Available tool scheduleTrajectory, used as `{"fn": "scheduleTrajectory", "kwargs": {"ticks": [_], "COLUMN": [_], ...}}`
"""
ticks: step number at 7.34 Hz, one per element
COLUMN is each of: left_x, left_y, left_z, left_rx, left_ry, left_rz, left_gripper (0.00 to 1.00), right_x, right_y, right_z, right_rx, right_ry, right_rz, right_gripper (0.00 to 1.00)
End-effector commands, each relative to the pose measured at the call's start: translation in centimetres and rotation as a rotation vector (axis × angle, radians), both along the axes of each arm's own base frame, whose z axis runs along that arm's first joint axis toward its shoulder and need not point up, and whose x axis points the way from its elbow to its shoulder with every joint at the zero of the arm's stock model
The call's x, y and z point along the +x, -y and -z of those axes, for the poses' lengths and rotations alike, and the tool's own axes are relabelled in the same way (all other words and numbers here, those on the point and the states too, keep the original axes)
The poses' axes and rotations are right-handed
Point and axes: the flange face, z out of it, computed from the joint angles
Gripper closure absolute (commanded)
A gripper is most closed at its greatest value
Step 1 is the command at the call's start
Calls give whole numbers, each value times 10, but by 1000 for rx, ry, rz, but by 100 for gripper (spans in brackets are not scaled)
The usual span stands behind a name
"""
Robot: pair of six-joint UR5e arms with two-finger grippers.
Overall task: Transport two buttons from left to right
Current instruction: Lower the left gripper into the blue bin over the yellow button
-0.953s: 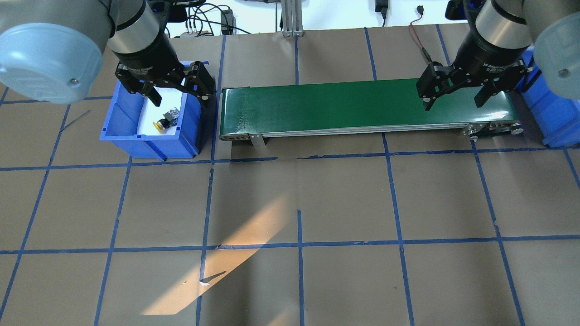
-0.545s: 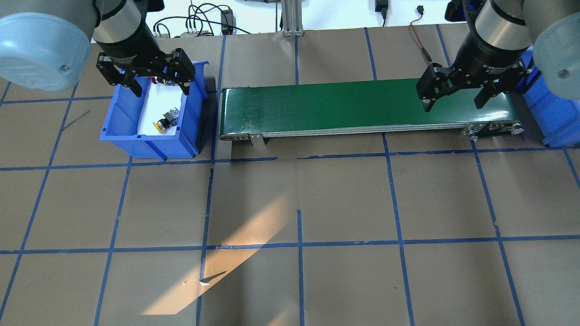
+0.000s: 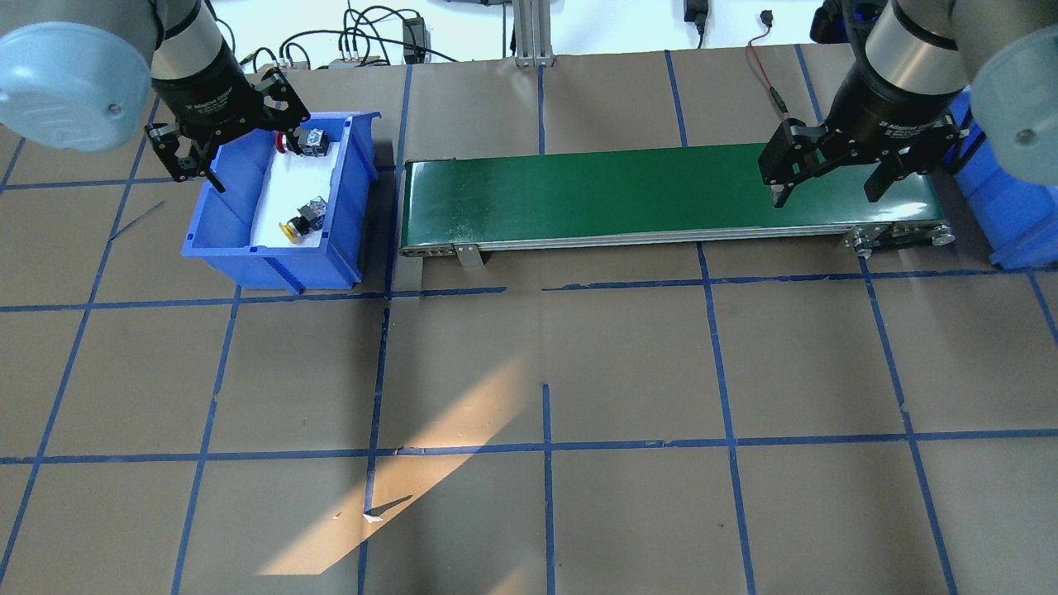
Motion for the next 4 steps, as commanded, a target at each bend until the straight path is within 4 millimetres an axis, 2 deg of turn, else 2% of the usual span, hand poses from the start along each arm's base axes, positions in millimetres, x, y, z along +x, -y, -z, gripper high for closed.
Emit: {"fn": "scheduleTrajectory", "kwargs": {"ticks": [1, 3, 4], "left_x": [15, 18, 18], "left_y": [33, 51, 63], "left_z": [34, 68, 84], "left_rx": [-75, -84, -102], "left_ry": [-25, -42, -70], "left_rz": [-424, -696, -775], "left_gripper": [0, 0, 0], "right_x": [0, 0, 0], "right_y": [-1, -1, -1], "right_z": [3, 3, 3], "right_rx": [6, 6, 6], "right_ry": [1, -2, -2], "right_rz": [0, 0, 0], "right_gripper": [0, 0, 0]}}
